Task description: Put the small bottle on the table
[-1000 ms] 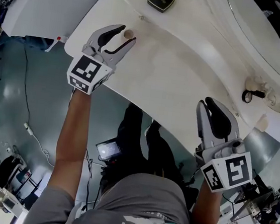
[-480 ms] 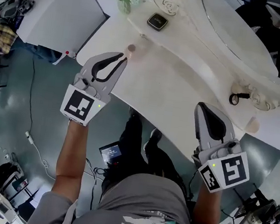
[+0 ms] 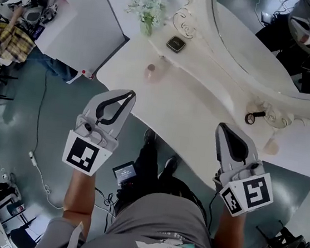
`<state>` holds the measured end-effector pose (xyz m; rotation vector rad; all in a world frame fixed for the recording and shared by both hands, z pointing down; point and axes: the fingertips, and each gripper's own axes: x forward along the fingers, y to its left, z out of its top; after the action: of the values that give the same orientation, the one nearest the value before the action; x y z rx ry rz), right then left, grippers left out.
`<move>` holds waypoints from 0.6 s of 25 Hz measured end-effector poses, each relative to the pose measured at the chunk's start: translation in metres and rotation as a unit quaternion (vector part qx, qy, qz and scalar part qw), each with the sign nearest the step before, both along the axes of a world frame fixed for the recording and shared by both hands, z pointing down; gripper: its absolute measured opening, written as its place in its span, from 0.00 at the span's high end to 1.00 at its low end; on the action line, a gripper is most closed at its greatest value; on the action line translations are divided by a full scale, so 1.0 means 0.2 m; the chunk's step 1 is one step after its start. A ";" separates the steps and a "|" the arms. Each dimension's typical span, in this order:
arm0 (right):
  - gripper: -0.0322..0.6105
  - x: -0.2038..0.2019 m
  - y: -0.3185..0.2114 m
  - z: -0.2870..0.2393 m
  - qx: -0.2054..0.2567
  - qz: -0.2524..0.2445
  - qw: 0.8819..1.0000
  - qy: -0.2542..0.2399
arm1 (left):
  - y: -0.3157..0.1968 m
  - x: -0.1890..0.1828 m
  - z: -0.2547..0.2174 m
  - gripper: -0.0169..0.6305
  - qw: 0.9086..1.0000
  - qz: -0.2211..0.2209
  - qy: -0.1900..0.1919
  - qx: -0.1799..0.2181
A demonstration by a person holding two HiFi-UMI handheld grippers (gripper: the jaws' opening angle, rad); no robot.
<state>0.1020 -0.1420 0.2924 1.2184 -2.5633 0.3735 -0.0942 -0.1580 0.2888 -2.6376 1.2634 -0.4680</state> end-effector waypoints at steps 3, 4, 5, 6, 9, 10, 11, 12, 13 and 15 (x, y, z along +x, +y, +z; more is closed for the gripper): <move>0.95 0.02 0.05 -0.08 0.015 -0.004 1.000 0.007 | 0.12 0.01 -0.12 0.97 1.000 0.002 -0.014 0.016; 0.95 0.03 0.07 -0.10 0.021 -0.005 1.000 0.009 | 0.16 0.01 -0.16 0.97 1.000 0.000 -0.014 0.022; 0.95 0.03 0.08 -0.12 0.026 -0.007 1.000 0.011 | 0.19 0.01 -0.19 0.97 1.000 -0.003 -0.011 0.025; 0.95 0.04 0.10 -0.15 0.031 -0.008 0.999 0.011 | 0.23 0.01 -0.22 0.97 1.000 -0.007 -0.006 0.025; 0.95 0.06 0.17 -0.21 0.042 -0.011 0.999 0.010 | 0.34 0.00 -0.31 0.97 0.999 -0.018 0.022 0.021; 0.95 0.06 0.19 -0.23 0.045 -0.013 0.999 0.010 | 0.37 0.00 -0.34 0.97 0.999 -0.019 0.029 0.022; 0.95 0.06 0.21 -0.25 0.048 -0.014 0.999 0.009 | 0.41 0.00 -0.36 0.97 0.999 -0.020 0.034 0.024; 0.95 0.07 0.23 -0.27 0.052 -0.015 0.999 0.008 | 0.44 0.00 -0.38 0.97 0.999 -0.020 0.036 0.026; 0.95 0.07 0.24 -0.28 0.055 -0.017 0.998 0.007 | 0.47 0.00 -0.39 0.97 0.999 -0.020 0.037 0.029; 0.95 0.08 0.28 -0.32 0.061 -0.018 0.998 0.006 | 0.52 0.01 -0.42 0.97 0.999 -0.019 0.033 0.033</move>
<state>0.1175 -0.0862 0.2286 1.2080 -2.6287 0.2041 -0.0919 -0.0538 0.2041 -2.5975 1.3279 -0.3395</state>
